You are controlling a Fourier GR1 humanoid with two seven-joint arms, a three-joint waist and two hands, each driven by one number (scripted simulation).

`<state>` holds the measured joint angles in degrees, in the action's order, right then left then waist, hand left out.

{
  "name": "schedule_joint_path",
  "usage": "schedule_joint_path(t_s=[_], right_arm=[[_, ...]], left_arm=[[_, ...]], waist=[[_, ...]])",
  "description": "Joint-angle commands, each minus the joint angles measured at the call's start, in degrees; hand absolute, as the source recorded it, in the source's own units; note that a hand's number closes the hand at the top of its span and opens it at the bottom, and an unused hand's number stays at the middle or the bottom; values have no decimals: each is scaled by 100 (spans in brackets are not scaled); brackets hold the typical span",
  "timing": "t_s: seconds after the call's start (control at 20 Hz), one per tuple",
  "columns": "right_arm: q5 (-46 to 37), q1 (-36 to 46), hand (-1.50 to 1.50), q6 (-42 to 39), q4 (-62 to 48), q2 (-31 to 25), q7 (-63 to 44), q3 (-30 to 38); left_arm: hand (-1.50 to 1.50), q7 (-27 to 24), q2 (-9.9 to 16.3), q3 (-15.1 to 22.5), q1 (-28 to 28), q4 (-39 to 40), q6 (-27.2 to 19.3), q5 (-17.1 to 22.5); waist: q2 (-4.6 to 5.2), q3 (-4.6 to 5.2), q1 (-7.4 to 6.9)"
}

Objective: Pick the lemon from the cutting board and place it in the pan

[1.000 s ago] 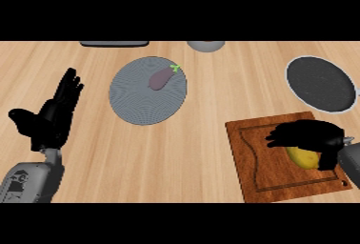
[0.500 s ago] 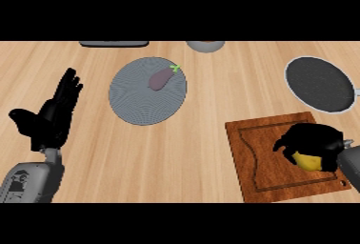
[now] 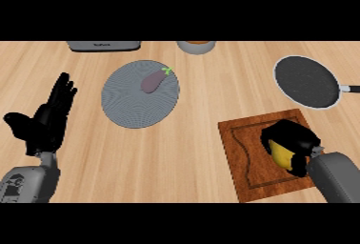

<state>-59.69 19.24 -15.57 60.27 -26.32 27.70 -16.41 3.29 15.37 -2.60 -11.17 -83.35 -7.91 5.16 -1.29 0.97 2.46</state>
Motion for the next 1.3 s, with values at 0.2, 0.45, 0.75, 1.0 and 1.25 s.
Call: schedule_joint_path(t_s=[0.2,0.45,0.75,1.0,1.25], right_arm=[[273,-194,150,898,1924,1168,-2249,852],[688,-793,150,675,3644,1138,-2881,1338],[1257,-354,150,248,4336,1230,-3622,2111],[2486,-43,150,448,3223,1069,-3017,3380],[2325,1069,150,944,1296,459,-2513,3818]], left_arm=[[0,-52,56,-133,-48,140,14,28],[0,-60,43,-19,242,-193,115,4],[0,66,-23,-75,-303,279,141,-10],[0,-148,5,-88,-223,198,270,-6],[0,255,-160,49,-580,191,117,-145]], waist=[[18,-78,120],[52,-89,-54],[122,-94,-181],[148,-101,-258],[156,-101,-312]])
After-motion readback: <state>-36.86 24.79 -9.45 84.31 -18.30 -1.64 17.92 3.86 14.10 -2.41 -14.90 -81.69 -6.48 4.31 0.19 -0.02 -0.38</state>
